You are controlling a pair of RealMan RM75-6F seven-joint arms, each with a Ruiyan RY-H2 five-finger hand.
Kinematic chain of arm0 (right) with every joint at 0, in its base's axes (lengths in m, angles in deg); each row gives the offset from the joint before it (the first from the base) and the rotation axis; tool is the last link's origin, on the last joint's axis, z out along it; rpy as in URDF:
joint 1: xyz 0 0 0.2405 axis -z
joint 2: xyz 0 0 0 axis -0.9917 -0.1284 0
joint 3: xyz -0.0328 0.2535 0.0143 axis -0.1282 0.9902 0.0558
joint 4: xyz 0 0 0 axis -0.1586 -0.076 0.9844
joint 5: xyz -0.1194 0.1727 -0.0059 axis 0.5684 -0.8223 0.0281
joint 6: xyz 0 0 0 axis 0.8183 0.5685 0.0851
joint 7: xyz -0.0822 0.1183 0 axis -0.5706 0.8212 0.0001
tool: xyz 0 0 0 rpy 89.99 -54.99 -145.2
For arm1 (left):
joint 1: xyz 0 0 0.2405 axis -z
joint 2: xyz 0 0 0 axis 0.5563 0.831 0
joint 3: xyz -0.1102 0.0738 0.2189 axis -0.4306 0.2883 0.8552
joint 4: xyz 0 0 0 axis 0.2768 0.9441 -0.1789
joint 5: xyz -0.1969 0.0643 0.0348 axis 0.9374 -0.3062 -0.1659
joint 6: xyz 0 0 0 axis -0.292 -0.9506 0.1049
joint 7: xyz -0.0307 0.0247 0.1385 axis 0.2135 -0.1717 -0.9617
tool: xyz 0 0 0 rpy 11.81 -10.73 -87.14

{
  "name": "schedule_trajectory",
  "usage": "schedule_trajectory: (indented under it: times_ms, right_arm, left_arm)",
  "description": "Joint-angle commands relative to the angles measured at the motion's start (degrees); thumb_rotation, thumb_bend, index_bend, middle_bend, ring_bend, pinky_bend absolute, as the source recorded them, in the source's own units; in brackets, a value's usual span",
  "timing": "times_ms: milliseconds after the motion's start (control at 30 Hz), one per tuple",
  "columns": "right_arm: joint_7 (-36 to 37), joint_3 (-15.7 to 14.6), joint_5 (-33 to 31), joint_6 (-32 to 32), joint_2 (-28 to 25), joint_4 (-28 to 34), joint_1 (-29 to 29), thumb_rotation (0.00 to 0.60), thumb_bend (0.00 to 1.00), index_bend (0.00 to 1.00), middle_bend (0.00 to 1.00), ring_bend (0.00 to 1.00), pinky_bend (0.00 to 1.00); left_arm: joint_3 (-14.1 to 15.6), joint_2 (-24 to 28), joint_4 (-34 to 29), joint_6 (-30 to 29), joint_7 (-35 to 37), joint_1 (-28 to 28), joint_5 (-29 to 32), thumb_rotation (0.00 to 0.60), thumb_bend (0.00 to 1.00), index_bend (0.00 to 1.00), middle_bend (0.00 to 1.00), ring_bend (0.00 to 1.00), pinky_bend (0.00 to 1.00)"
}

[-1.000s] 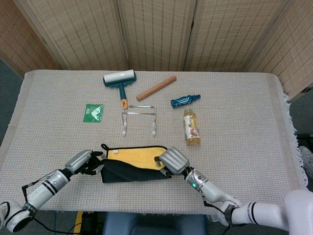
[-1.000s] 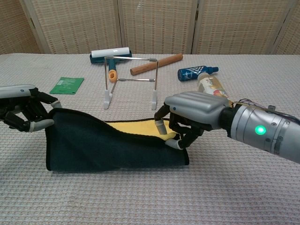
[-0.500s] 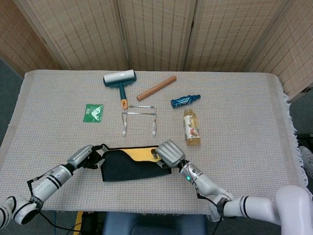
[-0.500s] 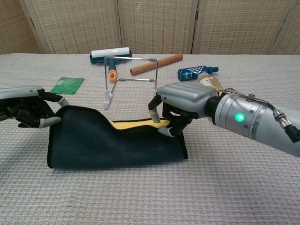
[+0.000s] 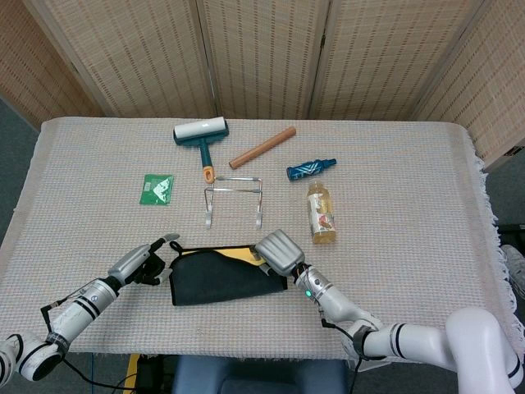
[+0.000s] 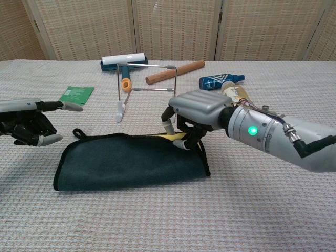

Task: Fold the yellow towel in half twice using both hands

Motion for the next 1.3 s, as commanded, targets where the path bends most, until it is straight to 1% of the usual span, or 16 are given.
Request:
schedule_trajectory:
  times_ms: [33,233,433,567,600,667,733,833,967,1067,1133,1200,1300]
  right_arm:
    - [-0.2,0.0,-0.2,0.1,0.5,-1.1,-0.4,0.6,0.48,0.7,0.93,1.0,1.0]
    - [0.0,0.6,-0.4,0.2,1.9,-3.9,-1.4,0.6,0.48,0.7,0.93,1.0,1.0]
    - [0.6,0.8,-0.6,0.1,3.2,-6.8,-2.1,0.6,0.48,0.7,0.93,1.0,1.0]
    - [0.9,0.5,-0.7,0.3,3.4,-7.7,-2.0,0.6,0.45,0.68,0.92,1.0,1.0]
    - [0.9,0.5,-0.8,0.4,3.4,-7.8,-1.9,0.6,0.43,0.64,0.92,1.0,1.0]
    - [0.8,0.4,-1.0,0.5,3.3,-7.9,-1.9,0.6,0.41,0.53,0.92,1.0,1.0]
    - [0.8,0.5,-1.2,0.6,3.1,-7.8,-1.8,0.6,0.4,0.43,0.92,1.0,1.0]
    - [0.1,0.6,-2.1,0.4,2.7,-7.6,-1.7,0.6,0.39,0.32,0.92,1.0,1.0]
    - [-0.8,0.6,-3.2,0.1,1.9,-6.9,-1.6,0.6,0.39,0.19,0.92,1.0,1.0]
    - [-1.4,0.3,-3.5,0.3,1.1,-6.2,-1.3,0.6,0.37,0.15,0.92,1.0,1.0]
    - [-0.8,-0.1,-2.7,1.1,0.1,-5.2,-0.8,0.6,0.36,0.15,0.92,1.0,1.0]
    - [1.2,-1.3,0.3,2.4,-1.5,-4.3,-0.2,0.6,0.33,0.17,0.91,1.0,1.0]
    - [4.5,-3.9,5.9,3.6,-4.0,-4.1,0.0,0.6,0.26,0.3,0.91,1.0,1.0]
  left_arm:
    - [-0.2,0.5,-0.6,-0.8,-0.4,-0.7,0.2,0.6,0.48,0.0,0.9,0.84,0.91]
    - [-0.5,2.1,-2.3,-3.3,-0.8,-2.4,0.2,0.6,0.48,0.0,0.9,0.84,0.91]
    - [-0.4,3.6,-3.7,-4.5,-0.5,-3.5,-0.5,0.6,0.48,0.0,0.9,0.84,0.91]
    - [-0.2,3.9,-4.0,-4.7,-0.2,-4.0,-0.9,0.6,0.48,0.0,0.9,0.84,0.91]
    - [-0.2,4.0,-4.0,-4.7,-0.1,-4.1,-1.0,0.6,0.48,0.0,0.9,0.84,0.91]
    - [-0.1,3.9,-4.0,-4.7,-0.1,-4.2,-1.1,0.6,0.48,0.0,0.9,0.84,0.91]
    - [-0.2,3.9,-4.0,-4.7,0.1,-4.3,-1.2,0.6,0.48,0.0,0.9,0.84,0.91]
    - [-0.2,3.9,-3.9,-4.7,0.1,-4.5,-1.4,0.6,0.48,0.0,0.9,0.84,0.91]
    - [-0.3,3.9,-4.0,-4.6,0.3,-4.6,-1.5,0.6,0.48,0.0,0.9,0.84,0.91]
    - [-0.2,4.0,-4.0,-4.6,0.3,-4.8,-1.7,0.6,0.48,0.0,0.9,0.84,0.91]
    - [-0.1,4.1,-4.0,-4.7,0.5,-4.9,-1.7,0.6,0.48,0.0,0.9,0.84,0.91]
    - [-0.1,4.3,-4.0,-4.8,0.7,-5.2,-1.7,0.6,0.48,0.0,0.9,0.84,0.91]
    - [0.0,4.5,-4.0,-4.9,0.9,-5.5,-1.7,0.6,0.48,0.0,0.9,0.84,0.91]
